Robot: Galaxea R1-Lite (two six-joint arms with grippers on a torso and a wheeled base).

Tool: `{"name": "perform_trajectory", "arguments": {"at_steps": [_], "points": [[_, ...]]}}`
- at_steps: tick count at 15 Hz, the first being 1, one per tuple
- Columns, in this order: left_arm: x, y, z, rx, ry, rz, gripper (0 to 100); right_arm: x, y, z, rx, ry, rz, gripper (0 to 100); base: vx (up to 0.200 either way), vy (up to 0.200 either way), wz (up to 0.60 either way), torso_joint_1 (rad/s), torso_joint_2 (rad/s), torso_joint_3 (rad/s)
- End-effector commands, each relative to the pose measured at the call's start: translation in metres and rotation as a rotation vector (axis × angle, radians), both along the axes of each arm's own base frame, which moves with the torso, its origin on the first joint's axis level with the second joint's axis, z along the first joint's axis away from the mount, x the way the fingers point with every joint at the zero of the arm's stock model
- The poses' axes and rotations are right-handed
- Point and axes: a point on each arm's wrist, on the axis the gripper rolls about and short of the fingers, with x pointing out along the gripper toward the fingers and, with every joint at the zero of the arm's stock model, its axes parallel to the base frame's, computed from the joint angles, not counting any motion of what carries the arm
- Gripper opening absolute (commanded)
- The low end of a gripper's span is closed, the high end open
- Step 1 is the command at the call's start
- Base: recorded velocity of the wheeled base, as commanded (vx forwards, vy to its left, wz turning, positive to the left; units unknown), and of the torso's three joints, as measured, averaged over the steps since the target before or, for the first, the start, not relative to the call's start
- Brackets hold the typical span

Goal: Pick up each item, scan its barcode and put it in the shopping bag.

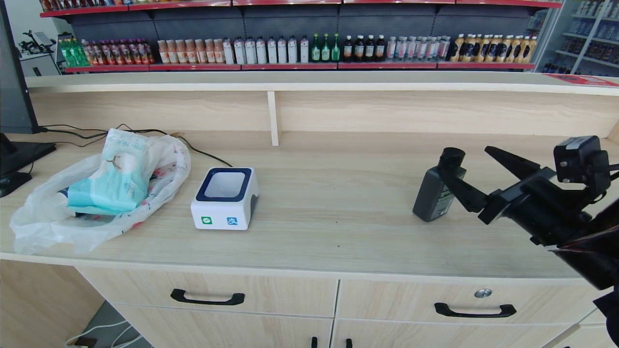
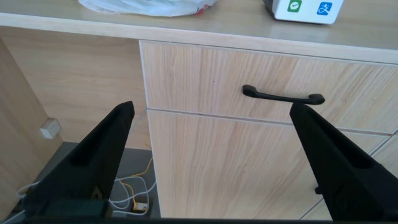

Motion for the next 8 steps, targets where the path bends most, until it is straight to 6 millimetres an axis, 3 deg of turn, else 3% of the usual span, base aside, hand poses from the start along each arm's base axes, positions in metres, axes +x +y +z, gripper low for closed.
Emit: {"name": "perform_trajectory", "arguments": {"at_steps": [1,3,6,8], "points": [[0.0,0.0,0.0,0.0,-0.001,-0.001,100,-0.017,-0.003,0.013,-0.024,-0.068,-0.01,100,0.0,0.0,0.0,0.0,0.0,0.0],[0.0,0.0,0.0,0.0,-0.001,0.001,100,-0.027,0.006,0.015,-0.027,-0.086,0.017,100,0.0,0.0,0.0,0.0,0.0,0.0],[0.0,0.0,0.0,0.0,-0.001,0.001,100,-0.061,0.022,-0.018,-0.013,0.087,0.099,100,0.0,0.0,0.0,0.0,0.0,0.0],[0.0,0.0,0.0,0.0,-0.001,0.001,100,-0.064,0.032,-0.023,0.01,0.131,0.12,100,0.0,0.0,0.0,0.0,0.0,0.0]]}}
